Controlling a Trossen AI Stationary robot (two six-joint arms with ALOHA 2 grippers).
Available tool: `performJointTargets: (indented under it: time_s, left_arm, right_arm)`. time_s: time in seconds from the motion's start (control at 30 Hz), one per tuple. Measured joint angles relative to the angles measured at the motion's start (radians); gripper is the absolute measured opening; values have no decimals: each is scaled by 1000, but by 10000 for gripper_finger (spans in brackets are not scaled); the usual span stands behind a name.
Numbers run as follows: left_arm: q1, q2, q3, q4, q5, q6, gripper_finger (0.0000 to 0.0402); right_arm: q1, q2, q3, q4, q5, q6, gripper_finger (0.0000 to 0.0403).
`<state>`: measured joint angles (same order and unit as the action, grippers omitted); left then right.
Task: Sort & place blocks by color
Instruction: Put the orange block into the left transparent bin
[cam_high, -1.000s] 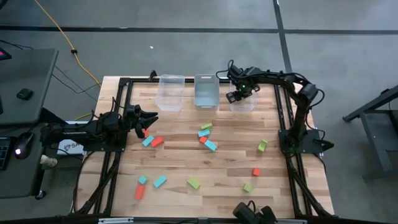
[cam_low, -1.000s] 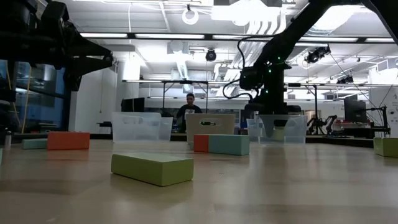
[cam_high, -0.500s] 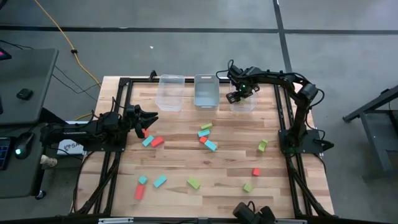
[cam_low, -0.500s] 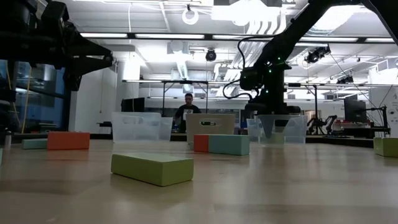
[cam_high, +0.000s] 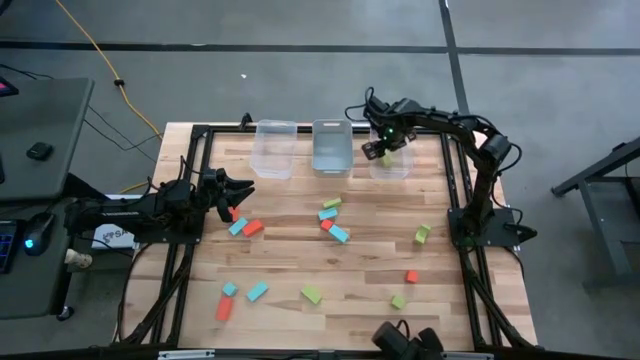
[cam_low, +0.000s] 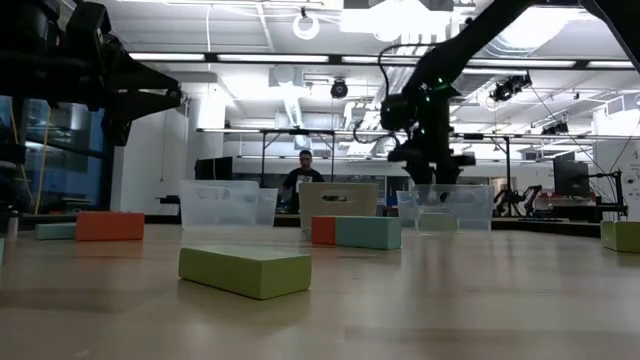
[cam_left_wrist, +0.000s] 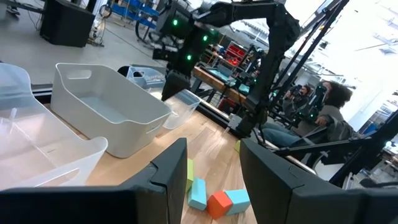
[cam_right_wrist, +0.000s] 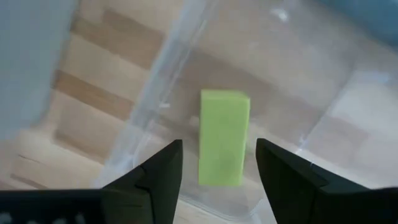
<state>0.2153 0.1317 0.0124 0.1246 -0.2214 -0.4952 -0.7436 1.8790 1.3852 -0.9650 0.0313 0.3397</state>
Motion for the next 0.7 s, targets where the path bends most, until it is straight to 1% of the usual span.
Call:
performJointTargets:
  time_s: [0.17, 0.3, 0.37, 0.57, 0.7]
  left_arm:
    - [0, 0, 0, -5, -2, 0, 127]
    - [0, 0, 0, -28, -54, 0, 127]
    - [0, 0, 0, -32, -80, 1, 127]
    - [0, 0, 0, -37, -82, -9, 127]
    - [0, 0, 2, 26, -58, -10, 127]
  right_arm:
    - [14, 0, 122, -100, 81, -6, 194]
    - [26, -1, 224, -176, 125, -8, 195]
    - [30, -1, 277, -208, 136, -7, 195]
    - [52, -1, 446, -303, 170, 25, 195]
    - [79, -1, 553, -349, 170, 45, 195]
